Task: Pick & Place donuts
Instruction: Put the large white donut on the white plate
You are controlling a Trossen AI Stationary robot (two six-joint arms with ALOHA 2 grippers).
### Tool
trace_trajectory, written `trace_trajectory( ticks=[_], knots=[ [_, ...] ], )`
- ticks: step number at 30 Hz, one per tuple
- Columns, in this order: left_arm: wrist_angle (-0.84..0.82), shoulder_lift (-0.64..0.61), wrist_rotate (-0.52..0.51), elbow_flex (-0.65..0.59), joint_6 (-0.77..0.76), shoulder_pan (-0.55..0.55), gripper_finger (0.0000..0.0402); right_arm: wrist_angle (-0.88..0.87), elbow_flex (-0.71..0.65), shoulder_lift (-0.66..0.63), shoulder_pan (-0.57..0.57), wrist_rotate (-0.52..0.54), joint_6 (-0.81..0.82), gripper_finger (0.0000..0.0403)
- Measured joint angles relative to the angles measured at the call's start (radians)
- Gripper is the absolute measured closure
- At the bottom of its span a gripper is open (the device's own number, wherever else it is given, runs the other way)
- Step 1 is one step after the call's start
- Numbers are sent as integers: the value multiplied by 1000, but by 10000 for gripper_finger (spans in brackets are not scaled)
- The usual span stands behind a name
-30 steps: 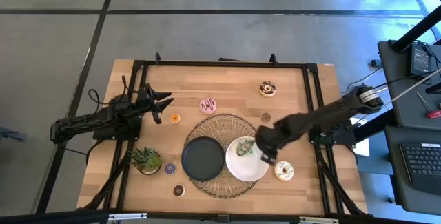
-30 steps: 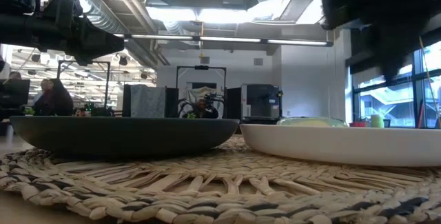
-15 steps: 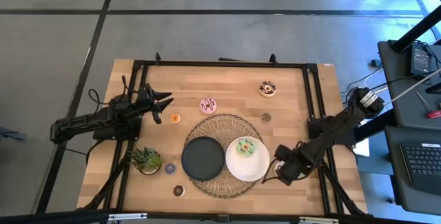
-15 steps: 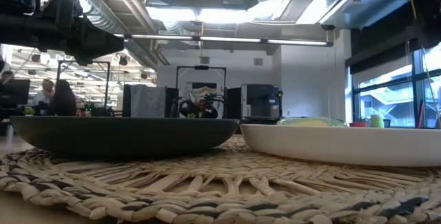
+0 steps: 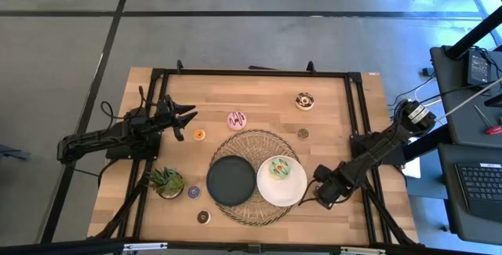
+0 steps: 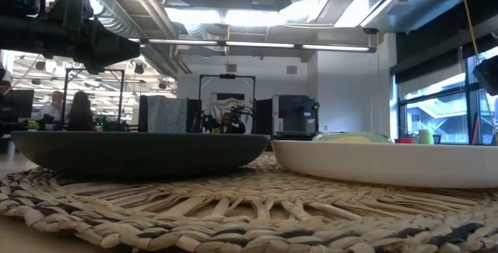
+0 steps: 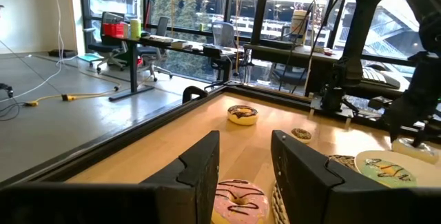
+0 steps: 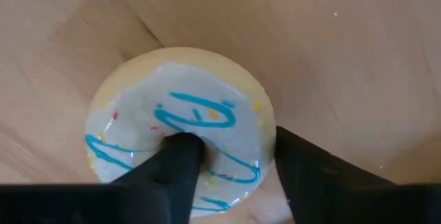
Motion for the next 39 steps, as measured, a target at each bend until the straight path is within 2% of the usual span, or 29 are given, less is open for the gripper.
trace_trajectory(
  ticks=[6, 9, 12, 17, 22, 27, 32, 39],
  knots=[
    [0, 0, 0, 0, 0, 0, 274, -29, 19, -14, -48, -85, -91, 320],
    [0, 0, 0, 0, 0, 0, 274, -76, 74, -20, -86, -77, -178, 356],
    [0, 0, 0, 0, 0, 0, 274, -109, 138, -20, -126, -18, -276, 374],
    [0, 0, 0, 0, 0, 0, 274, -16, 216, -18, -190, 152, -454, 363],
    [0, 0, 0, 0, 0, 0, 274, 172, 222, 14, -251, 128, -618, 344],
    [0, 0, 0, 0, 0, 0, 274, 182, 222, 89, -291, 73, -676, 347],
    [0, 1, 0, 0, 0, 0, 274, 202, 222, 146, -301, 12, -681, 348],
    [0, 1, 0, 0, 0, 0, 274, 208, 222, 162, -301, 9, -658, 349]
  ],
)
